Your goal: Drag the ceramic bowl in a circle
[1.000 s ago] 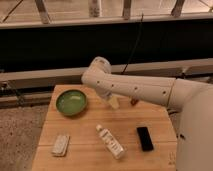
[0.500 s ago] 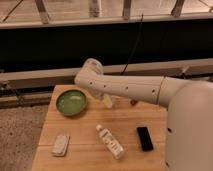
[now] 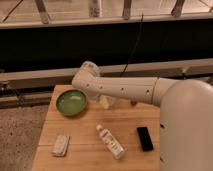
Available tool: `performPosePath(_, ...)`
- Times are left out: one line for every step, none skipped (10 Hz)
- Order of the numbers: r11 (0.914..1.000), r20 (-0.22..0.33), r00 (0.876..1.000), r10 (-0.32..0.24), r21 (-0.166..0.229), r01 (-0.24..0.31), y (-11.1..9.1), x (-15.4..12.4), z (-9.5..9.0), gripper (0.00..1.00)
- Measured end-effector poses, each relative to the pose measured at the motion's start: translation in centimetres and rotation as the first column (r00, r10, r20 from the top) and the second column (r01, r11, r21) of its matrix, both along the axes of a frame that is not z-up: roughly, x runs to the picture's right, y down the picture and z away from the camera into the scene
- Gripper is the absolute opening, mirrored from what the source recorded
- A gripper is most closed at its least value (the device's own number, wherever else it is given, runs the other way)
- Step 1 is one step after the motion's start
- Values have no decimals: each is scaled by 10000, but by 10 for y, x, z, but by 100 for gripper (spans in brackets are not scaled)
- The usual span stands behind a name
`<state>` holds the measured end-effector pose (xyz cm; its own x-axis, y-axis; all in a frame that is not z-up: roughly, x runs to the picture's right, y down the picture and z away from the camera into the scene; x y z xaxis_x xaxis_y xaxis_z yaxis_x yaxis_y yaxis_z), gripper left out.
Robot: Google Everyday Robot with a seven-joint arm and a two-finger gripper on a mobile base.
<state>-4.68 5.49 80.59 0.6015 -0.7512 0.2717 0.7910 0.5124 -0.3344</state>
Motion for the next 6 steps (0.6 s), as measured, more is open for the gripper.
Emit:
performPosePath(10000, 116, 9999, -90, -22, 90, 0, -4, 1, 80)
performPosePath(9999, 239, 9997, -108, -60, 110, 0, -6, 3, 80)
performPosePath(9998, 273, 9995, -153, -151, 157, 3, -6, 9, 80)
performPosePath(9995, 405, 9989, -217, -225, 226, 8, -12, 16, 80)
performPosePath(9991, 506, 9983, -295, -279, 310, 12, -17, 21, 80)
performPosePath(9987, 623, 9974, -357, -327, 378, 12, -20, 24, 80)
